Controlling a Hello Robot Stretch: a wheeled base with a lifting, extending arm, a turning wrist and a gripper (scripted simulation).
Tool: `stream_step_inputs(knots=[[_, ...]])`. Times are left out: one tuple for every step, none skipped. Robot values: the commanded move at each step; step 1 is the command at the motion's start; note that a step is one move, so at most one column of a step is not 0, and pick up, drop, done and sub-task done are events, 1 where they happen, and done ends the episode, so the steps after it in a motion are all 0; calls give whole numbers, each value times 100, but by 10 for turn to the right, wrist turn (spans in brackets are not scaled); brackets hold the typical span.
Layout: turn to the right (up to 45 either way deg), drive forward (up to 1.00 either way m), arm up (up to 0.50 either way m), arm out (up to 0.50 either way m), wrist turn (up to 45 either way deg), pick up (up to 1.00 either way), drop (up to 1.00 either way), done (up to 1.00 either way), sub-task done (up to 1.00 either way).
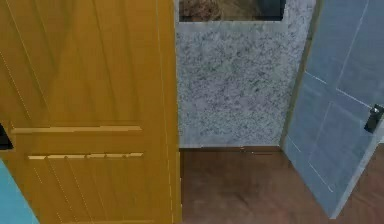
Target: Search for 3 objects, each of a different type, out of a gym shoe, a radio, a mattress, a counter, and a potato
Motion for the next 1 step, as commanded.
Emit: stream_step_inputs(knots=[[450,0,0,0,0,0,0,0,0]])
